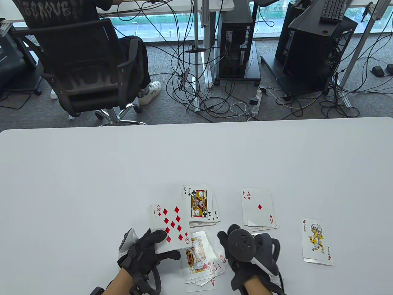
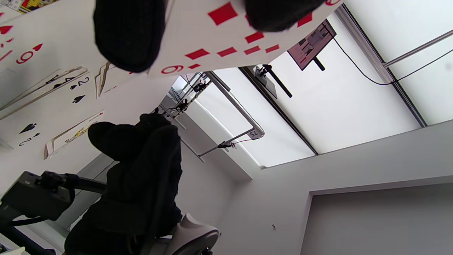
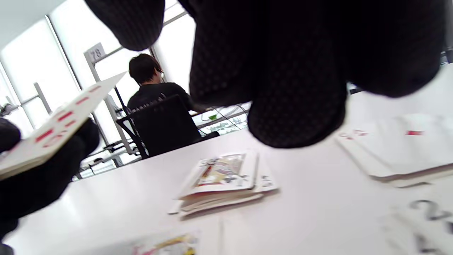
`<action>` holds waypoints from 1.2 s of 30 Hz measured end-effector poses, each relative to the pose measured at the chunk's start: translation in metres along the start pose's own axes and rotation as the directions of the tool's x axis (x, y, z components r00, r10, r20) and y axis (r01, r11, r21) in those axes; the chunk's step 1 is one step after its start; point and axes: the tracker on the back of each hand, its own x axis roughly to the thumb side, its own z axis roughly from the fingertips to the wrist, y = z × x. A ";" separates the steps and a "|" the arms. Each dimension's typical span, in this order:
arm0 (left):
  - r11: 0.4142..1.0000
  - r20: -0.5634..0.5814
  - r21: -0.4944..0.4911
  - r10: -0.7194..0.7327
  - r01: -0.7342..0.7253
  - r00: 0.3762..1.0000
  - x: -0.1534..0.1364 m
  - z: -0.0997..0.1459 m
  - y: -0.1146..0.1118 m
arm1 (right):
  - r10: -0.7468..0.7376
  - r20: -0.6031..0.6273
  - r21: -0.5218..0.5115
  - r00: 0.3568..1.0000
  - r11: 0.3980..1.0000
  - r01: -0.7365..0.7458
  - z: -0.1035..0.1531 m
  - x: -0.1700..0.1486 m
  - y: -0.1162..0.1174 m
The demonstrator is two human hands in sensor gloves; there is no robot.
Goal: Playing card suit sorting
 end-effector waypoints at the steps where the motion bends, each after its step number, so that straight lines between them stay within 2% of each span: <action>1: 1.000 0.002 -0.002 -0.002 0.002 1.000 0.000 0.000 0.000 | -0.020 0.041 -0.028 0.999 0.999 0.021 -0.003 0.011 0.006; 4: 1.000 0.005 -0.005 -0.002 0.002 1.000 0.001 -0.001 0.000 | -0.029 0.109 -0.055 0.994 0.998 0.035 -0.008 0.030 0.024; 8: 1.000 0.002 -0.003 -0.006 0.006 1.000 0.000 -0.001 0.000 | -0.017 0.142 -0.025 0.990 0.999 0.021 -0.007 0.040 0.044; 12: 1.000 -0.001 -0.006 -0.008 0.008 1.000 0.000 -0.001 0.000 | -0.005 0.170 -0.150 0.985 0.988 0.031 -0.003 0.039 0.056; 16: 0.999 0.000 -0.026 -0.022 0.022 1.000 0.000 -0.002 -0.002 | -0.092 0.180 -0.193 0.979 0.973 0.126 0.000 0.036 0.056; 22: 0.998 0.005 -0.039 -0.054 0.054 0.999 0.002 -0.002 -0.004 | -0.258 0.120 -0.139 0.959 0.952 0.273 -0.001 0.026 0.062; 27: 0.996 0.002 -0.046 -0.077 0.077 0.997 0.002 -0.001 -0.004 | -0.396 0.106 -0.128 0.912 0.904 0.407 -0.001 0.018 0.064; 36: 0.996 -0.007 -0.014 -0.089 0.088 0.996 0.002 0.001 -0.001 | -0.357 0.097 -0.186 0.929 0.911 0.369 -0.001 0.013 0.056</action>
